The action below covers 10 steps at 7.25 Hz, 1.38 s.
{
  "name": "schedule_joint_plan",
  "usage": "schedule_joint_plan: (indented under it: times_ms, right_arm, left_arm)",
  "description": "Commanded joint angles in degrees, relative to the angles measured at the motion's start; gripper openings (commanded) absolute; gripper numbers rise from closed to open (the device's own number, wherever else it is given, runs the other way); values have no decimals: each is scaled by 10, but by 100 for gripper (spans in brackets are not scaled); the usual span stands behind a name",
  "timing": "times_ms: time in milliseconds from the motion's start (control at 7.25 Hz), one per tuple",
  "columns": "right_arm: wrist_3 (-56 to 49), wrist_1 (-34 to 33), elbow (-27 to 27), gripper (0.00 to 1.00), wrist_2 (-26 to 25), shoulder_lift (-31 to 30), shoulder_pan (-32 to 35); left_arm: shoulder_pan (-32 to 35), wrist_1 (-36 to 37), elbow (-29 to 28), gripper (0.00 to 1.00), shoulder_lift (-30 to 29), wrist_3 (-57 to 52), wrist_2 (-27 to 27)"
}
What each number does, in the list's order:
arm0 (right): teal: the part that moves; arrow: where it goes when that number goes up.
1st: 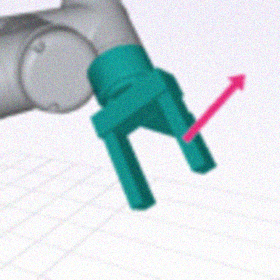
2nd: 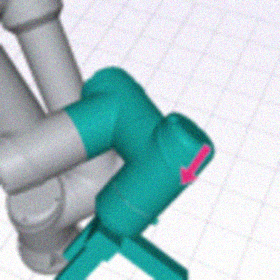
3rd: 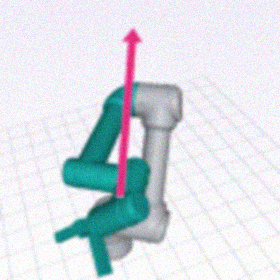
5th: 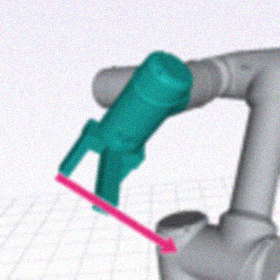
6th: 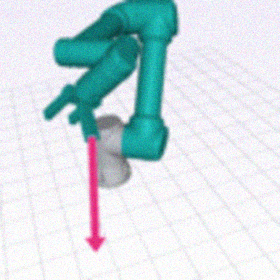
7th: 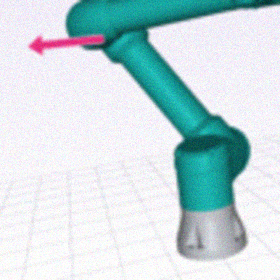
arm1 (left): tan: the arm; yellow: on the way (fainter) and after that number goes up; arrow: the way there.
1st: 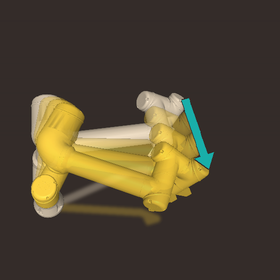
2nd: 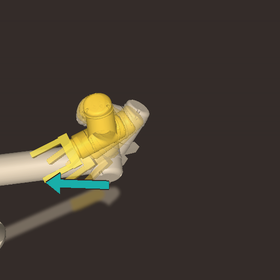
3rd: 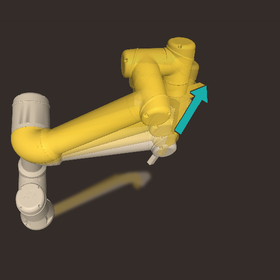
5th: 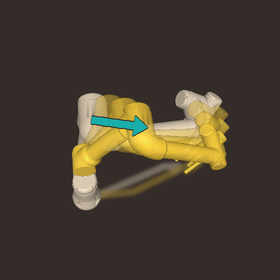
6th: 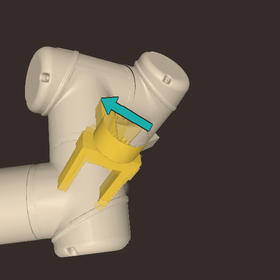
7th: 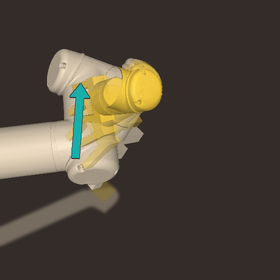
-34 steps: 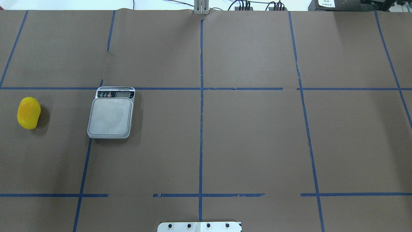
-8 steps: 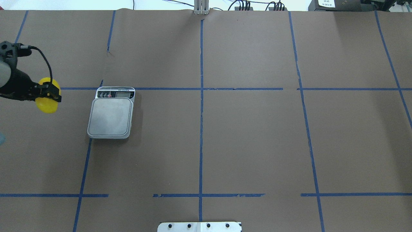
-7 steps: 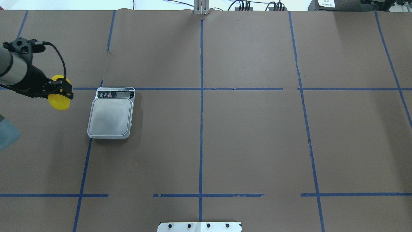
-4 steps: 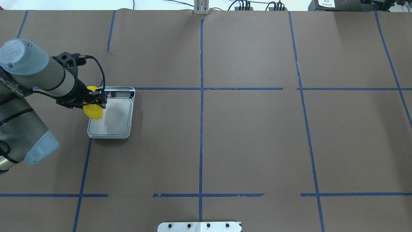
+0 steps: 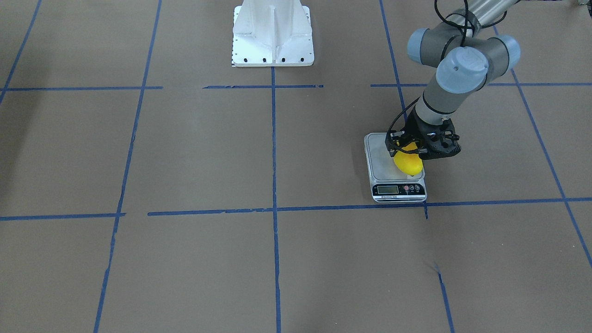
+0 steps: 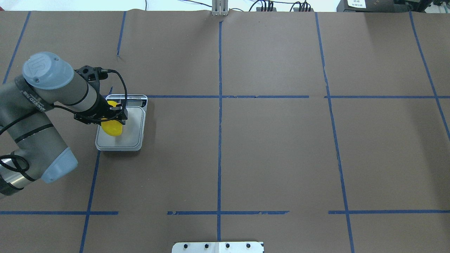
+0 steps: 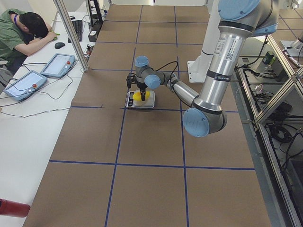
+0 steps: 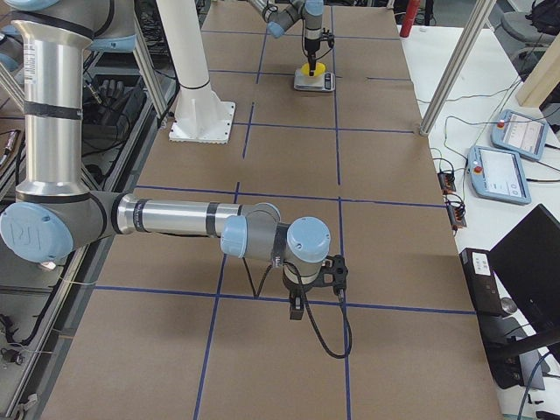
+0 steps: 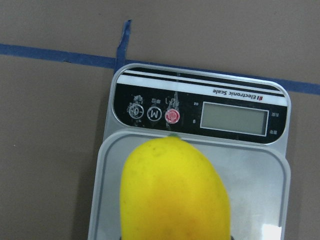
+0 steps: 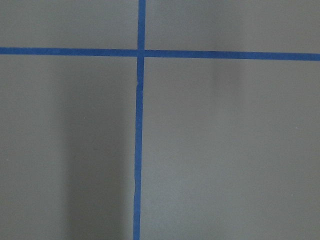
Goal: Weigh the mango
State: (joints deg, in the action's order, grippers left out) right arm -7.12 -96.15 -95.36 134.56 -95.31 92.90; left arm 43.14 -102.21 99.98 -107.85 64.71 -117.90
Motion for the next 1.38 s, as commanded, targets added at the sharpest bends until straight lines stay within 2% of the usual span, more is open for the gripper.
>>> schedule_joint_plan:
  times_ms: [0,138,276,414,552,690,828,966,1241]
  right_arm:
    - [0,0,0,100,0,0,0]
    - [0,0,0,100,0,0,0]
    - [0,1,0,100,0,0,0]
    - [0,0,0,100,0,0,0]
    - [0,0,0,100,0,0,0]
    - [0,0,0,100,0,0,0]
    - [0,0,0,100,0,0,0]
    - [0,0,0,100,0,0,0]
    - [0,0,0,100,0,-1,0]
  left_arm:
    - [9,3,29,100,4,-4,-1]
    - [32,8,52,100,7,-5,-2]
    - [88,26,65,100,14,-56,-5]
    - [142,83,89,100,18,-143,-6]
    - [192,109,114,100,38,-231,-6]
    - [251,106,109,100,66,-336,-29]
    - [330,104,96,100,104,-431,-108]
    - [407,110,51,100,113,-503,-153]
    - [441,85,-4,100,176,-574,-168]
